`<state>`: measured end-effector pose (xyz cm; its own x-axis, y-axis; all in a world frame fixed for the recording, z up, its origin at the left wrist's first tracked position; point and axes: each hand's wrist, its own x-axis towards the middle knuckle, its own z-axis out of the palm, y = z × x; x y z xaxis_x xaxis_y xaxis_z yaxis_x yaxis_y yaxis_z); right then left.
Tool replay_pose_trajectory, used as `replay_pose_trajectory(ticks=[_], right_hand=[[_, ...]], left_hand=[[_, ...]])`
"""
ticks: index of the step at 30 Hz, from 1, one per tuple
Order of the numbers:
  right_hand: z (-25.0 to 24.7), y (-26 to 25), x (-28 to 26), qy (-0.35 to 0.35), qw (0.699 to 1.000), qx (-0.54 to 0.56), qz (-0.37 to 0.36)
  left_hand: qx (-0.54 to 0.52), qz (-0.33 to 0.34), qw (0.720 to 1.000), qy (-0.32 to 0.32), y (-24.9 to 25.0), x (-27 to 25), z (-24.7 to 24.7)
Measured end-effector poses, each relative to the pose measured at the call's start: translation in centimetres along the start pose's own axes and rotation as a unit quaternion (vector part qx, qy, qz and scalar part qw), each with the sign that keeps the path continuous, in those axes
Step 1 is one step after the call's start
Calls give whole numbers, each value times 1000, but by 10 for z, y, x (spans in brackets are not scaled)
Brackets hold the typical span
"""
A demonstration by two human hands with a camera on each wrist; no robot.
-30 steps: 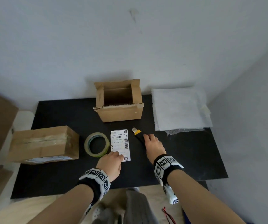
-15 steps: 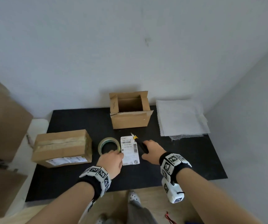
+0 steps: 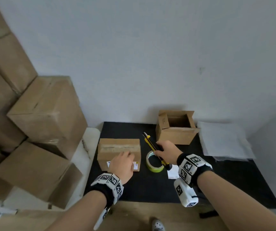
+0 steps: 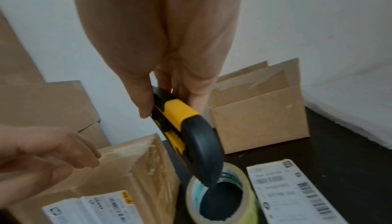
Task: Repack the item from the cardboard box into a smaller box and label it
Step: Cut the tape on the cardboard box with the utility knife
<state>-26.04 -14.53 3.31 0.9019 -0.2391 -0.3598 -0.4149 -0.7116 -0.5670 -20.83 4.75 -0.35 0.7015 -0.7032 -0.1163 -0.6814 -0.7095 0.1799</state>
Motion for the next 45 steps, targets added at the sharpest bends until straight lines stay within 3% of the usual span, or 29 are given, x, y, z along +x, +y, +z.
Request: replay_pose_trajectory(ticks=[9, 16, 26, 34, 45], right_hand=[[27, -61, 31, -60, 995, -51, -57], [44, -89, 57, -112, 983, -123, -77], [61, -115, 84, -81, 935, -312, -148], [74, -117, 87, -97, 947, -276, -134], [73, -124, 89, -46, 900, -380, -207]], left_hand=[[-45, -85, 992, 80, -54, -31, 12], [-76, -99, 989, 81, -66, -39, 23], [-66, -76, 991, 83, -77, -30, 22], [-93, -75, 988, 96, -78, -38, 28], [-95, -71, 989, 93, -79, -41, 34]])
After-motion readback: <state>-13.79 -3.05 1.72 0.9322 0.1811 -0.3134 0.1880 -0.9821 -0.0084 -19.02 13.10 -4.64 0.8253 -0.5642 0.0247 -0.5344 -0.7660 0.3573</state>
